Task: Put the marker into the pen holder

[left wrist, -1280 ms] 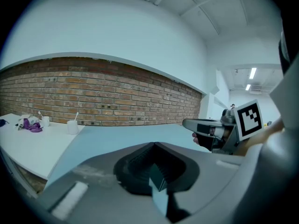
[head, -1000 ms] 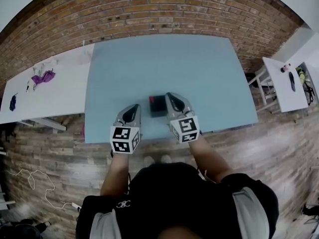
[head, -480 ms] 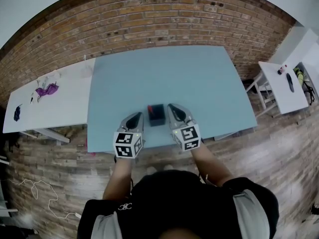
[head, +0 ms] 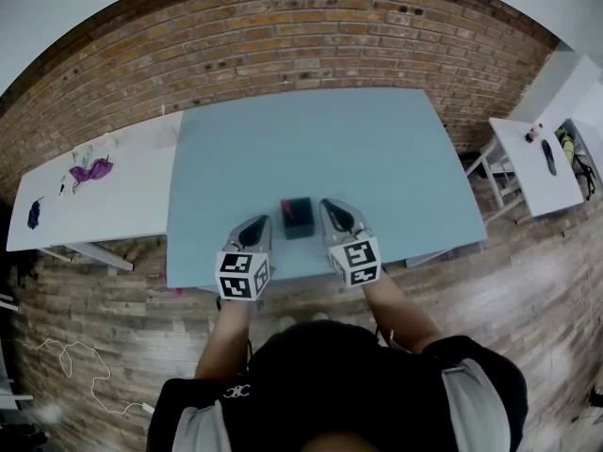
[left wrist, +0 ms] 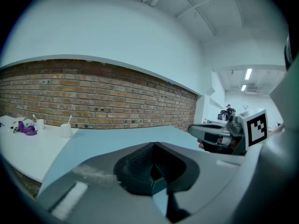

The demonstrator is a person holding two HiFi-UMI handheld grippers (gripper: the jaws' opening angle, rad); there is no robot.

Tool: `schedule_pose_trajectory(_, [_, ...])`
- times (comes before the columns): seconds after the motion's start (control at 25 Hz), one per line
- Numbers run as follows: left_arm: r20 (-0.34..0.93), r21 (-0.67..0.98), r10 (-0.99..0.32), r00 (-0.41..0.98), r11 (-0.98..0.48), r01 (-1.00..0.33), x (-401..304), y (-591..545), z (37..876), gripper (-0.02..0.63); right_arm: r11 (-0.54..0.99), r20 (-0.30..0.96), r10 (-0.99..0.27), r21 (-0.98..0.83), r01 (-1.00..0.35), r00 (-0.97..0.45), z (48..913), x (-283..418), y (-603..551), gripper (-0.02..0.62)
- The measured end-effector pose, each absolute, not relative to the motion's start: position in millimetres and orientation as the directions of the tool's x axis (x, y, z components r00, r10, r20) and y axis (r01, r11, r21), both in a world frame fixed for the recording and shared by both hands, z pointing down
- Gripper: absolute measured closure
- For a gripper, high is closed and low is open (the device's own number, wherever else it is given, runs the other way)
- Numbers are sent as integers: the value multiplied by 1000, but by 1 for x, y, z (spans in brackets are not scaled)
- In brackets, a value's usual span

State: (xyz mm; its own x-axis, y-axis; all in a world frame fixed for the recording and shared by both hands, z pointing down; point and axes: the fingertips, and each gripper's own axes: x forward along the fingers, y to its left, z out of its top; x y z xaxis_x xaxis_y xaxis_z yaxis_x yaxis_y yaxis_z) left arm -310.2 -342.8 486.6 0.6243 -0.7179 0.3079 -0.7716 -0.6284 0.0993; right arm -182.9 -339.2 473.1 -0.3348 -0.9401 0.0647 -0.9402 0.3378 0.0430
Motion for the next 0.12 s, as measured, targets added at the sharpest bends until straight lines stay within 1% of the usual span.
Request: schedule_pose_trajectory(0.12, [311,100,-718,623,-628,-772,-314,-344,488,600,342,76,-938,44,-939,-338,476,-186,-340,588])
